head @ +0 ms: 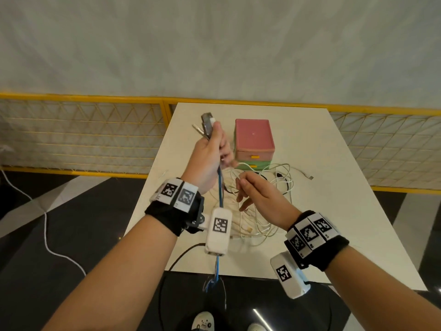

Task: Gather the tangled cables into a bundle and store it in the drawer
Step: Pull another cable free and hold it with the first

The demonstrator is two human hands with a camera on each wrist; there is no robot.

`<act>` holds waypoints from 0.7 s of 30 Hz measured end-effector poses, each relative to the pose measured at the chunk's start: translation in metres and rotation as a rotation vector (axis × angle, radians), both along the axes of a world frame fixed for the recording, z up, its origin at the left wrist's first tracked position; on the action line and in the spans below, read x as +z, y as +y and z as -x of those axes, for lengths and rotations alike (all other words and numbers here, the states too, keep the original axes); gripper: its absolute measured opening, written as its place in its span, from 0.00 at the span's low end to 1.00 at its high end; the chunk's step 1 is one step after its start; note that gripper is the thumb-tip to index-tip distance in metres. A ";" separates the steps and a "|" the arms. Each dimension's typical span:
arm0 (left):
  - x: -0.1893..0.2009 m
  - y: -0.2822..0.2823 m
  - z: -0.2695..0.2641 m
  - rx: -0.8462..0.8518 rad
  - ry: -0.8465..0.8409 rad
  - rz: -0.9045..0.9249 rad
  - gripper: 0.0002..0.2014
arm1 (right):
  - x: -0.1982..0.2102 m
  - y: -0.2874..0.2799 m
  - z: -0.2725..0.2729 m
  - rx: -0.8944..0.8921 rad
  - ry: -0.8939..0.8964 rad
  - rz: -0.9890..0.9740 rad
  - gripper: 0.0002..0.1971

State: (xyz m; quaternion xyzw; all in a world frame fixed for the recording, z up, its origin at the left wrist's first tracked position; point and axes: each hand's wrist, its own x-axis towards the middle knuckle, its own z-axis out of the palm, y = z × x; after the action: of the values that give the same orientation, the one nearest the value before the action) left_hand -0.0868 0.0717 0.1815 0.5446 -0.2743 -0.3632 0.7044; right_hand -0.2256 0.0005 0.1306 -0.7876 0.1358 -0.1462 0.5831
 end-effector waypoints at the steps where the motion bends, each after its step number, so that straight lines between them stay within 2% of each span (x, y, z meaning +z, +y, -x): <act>1: 0.008 0.001 -0.004 0.009 0.017 0.031 0.23 | -0.003 -0.004 0.000 0.016 0.018 0.003 0.12; 4: 0.036 0.005 -0.018 0.046 -0.019 0.094 0.21 | -0.021 -0.023 0.002 0.046 0.157 0.017 0.14; 8: 0.058 0.018 -0.027 0.008 -0.158 0.125 0.07 | -0.043 -0.046 0.008 0.006 0.301 0.087 0.15; 9: 0.058 0.020 -0.026 -0.020 -0.187 0.097 0.08 | -0.042 -0.050 0.007 -0.027 0.300 0.102 0.15; 14: 0.048 0.026 -0.021 -0.244 -0.209 -0.099 0.22 | -0.011 -0.060 -0.002 -0.254 0.152 0.184 0.14; 17: 0.041 0.028 -0.014 -0.301 -0.258 -0.210 0.18 | 0.017 -0.058 -0.008 -0.284 0.007 0.202 0.13; 21: 0.032 0.019 0.004 -0.298 -0.377 -0.315 0.10 | 0.048 -0.053 -0.018 -0.216 -0.109 0.300 0.11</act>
State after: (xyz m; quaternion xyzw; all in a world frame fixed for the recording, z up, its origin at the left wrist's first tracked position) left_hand -0.0910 0.0904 0.2133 0.6590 -0.4177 -0.3932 0.4865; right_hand -0.2077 -0.0530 0.1782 -0.8374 0.1644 -0.2688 0.4465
